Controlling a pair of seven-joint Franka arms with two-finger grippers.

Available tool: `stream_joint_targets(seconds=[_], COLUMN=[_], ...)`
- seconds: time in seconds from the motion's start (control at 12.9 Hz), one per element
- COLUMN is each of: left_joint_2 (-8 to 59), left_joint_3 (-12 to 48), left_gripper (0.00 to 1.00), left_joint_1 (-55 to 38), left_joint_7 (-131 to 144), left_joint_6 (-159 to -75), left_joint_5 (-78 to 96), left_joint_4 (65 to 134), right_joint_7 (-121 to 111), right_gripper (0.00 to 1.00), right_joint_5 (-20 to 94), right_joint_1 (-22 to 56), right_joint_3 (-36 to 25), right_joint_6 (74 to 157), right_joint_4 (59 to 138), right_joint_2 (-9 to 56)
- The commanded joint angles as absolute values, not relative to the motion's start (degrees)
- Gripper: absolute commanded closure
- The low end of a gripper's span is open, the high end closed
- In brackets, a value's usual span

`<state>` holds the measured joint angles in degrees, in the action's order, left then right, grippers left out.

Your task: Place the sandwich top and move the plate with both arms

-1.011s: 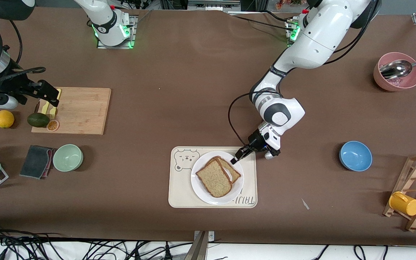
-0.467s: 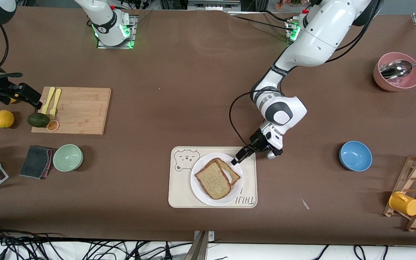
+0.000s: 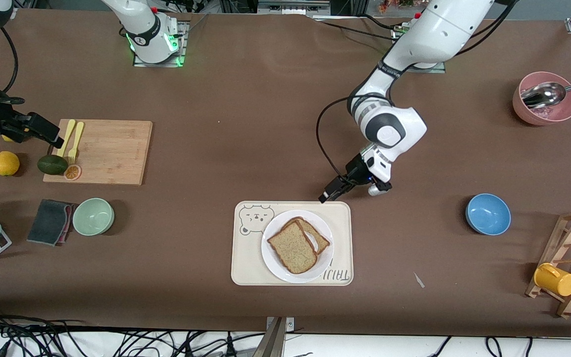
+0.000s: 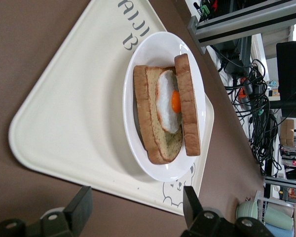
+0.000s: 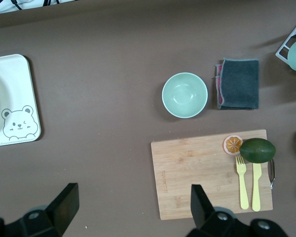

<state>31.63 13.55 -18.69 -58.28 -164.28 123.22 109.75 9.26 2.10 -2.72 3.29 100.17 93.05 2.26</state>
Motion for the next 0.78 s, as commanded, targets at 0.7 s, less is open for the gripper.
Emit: stream_joint_targets(seconds=[0.7], left_joint_2=[10.90], left_joint_3=[18.70], left_gripper=[0.00], left_joint_1=[-12.15], left_joint_7=[-64.04], left_joint_6=[-165.76], left_joint_5=[121.99], left_joint_4=[132.09], right_joint_7=[9.14], right_gripper=[0.00], right_joint_5=[2.20], right_joint_1=[-2.02], right_joint_3=[3.43], right_joint_6=[95.62], right_joint_4=[91.67], right_joint_2=[2.81])
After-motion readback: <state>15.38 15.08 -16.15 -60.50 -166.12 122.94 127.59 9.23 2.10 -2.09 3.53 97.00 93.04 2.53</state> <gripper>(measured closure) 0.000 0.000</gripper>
